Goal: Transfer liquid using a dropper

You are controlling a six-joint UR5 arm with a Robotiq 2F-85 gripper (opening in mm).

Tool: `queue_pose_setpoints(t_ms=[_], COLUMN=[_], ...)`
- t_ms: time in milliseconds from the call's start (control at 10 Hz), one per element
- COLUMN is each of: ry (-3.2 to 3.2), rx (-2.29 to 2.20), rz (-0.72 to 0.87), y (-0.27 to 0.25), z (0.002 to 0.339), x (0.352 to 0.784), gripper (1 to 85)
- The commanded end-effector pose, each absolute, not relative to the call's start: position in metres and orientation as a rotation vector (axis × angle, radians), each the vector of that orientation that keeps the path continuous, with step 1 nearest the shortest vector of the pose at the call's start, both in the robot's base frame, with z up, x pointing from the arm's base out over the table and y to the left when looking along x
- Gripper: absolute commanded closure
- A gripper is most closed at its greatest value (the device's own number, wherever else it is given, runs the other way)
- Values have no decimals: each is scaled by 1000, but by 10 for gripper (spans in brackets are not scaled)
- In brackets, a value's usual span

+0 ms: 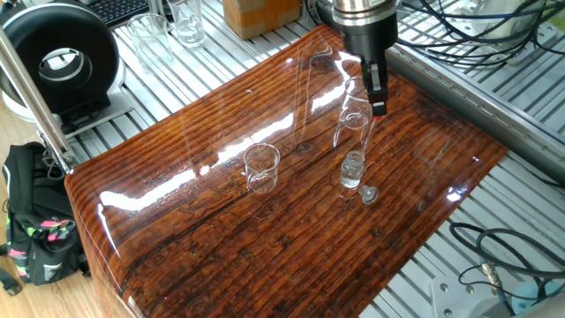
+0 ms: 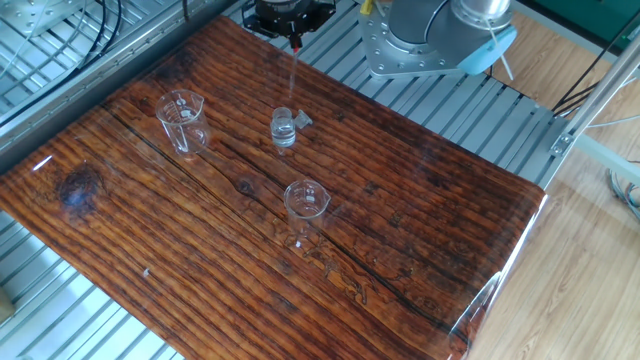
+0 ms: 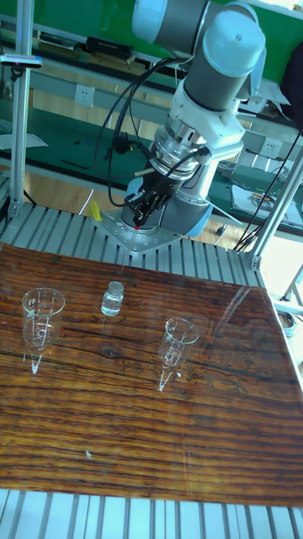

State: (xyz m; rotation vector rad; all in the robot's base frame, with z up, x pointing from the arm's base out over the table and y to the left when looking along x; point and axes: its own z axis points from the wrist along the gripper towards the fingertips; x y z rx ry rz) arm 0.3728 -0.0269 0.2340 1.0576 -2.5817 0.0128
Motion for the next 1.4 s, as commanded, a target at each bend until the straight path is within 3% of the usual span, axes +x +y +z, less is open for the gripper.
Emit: queue_pose_setpoints(t_ms=[0, 500, 800, 1300], ry=[-2605, -2620, -2618, -2604], rx=[1068, 1008, 1024, 1047], rz=[-10, -101, -55, -111], y=[-18, 0, -20, -36], z=[231, 223, 227, 218], x=[384, 394, 399, 403], gripper=[840, 840, 840, 840])
